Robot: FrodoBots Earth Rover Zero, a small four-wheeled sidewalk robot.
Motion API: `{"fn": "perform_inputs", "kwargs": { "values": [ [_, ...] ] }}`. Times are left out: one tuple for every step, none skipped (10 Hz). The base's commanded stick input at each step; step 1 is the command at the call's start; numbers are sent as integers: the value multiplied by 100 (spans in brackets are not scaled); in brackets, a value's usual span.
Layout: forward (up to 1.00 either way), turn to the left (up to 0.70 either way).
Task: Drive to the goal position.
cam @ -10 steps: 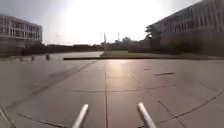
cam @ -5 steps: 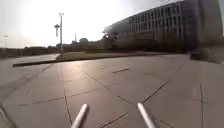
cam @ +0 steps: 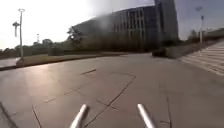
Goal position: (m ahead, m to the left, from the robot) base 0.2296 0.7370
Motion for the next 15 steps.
{"fn": "perform_inputs", "kwargs": {
  "values": [
    [0,-45],
    [0,-45],
    [0,-45],
    [39,0],
    [85,0],
    [85,0],
    [85,0],
    [85,0],
    [55,0],
    [0,0],
    [0,16],
    [0,45],
    [0,45],
    [0,45],
    [0,45]
  ]
}}
